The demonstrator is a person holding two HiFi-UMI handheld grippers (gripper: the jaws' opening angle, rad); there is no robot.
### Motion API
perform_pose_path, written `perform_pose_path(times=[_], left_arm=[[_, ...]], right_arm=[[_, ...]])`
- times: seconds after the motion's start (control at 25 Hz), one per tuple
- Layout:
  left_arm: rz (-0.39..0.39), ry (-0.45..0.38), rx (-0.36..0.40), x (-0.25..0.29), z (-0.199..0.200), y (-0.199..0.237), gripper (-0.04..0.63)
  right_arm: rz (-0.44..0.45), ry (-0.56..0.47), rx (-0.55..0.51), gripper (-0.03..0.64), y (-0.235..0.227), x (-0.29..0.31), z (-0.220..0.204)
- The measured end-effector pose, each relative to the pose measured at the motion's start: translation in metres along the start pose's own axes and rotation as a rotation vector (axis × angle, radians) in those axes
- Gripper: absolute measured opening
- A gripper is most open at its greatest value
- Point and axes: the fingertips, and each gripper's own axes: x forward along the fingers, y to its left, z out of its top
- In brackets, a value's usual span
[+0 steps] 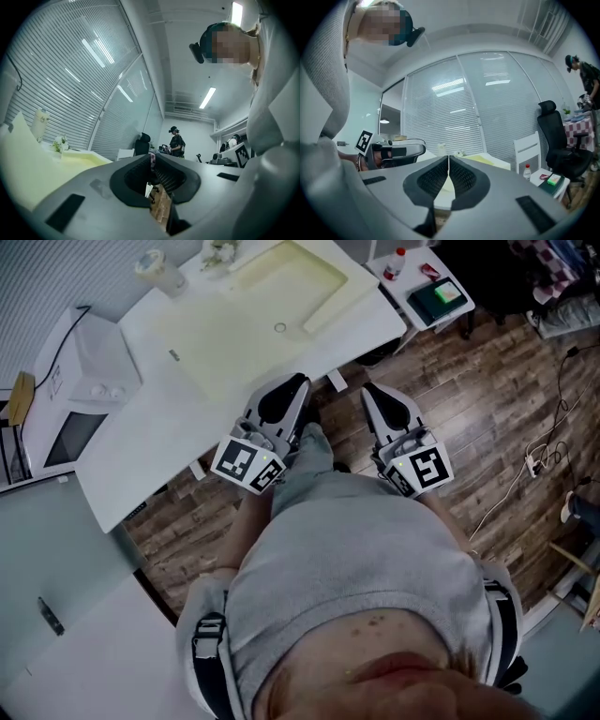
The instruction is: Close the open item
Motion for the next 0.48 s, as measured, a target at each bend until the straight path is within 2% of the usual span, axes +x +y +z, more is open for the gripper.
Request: perform_pose_path(times=[0.16,0.48], left_arm=[[-0.017,-0.002,0.011,0.028,0.016,0.033,0.035],[-0.042,0.004,0.017,0.067,0.040,0.086,0.035]], right_arm=[[-0.006,-0.028,-0.009,0.064,-0.020,0.039,0.016],[-0.015,-0.018,0.002,0.064,-0.051,0.103,0.030]])
